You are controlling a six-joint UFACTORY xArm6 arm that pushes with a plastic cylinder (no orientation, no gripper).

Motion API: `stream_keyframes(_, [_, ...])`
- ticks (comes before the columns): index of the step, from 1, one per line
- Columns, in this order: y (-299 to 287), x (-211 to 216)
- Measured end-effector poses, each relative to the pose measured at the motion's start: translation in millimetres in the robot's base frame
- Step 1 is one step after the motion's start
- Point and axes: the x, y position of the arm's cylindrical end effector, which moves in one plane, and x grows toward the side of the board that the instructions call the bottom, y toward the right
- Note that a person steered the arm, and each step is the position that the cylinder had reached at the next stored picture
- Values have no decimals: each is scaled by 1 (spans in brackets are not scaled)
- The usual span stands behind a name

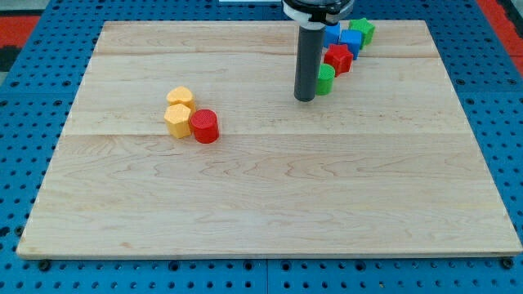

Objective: Separate the yellow blocks along with the red circle separately from each other

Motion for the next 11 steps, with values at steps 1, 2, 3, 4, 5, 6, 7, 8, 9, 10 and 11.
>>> stream_keyframes(1, [17, -37])
stream_keyframes(2, [51, -55])
stream_keyframes(3, [9, 12])
stream_keyframes(4, [-77, 78])
stream_keyframes(5, [-152, 95])
stream_keyframes(6, [-201, 54])
stream_keyframes(7, [-210, 15])
stream_keyframes(8, [-205, 1])
stream_keyframes(9, [-234, -47])
stream_keyframes(10, [-272, -64])
stream_keyframes(11, [-272, -87])
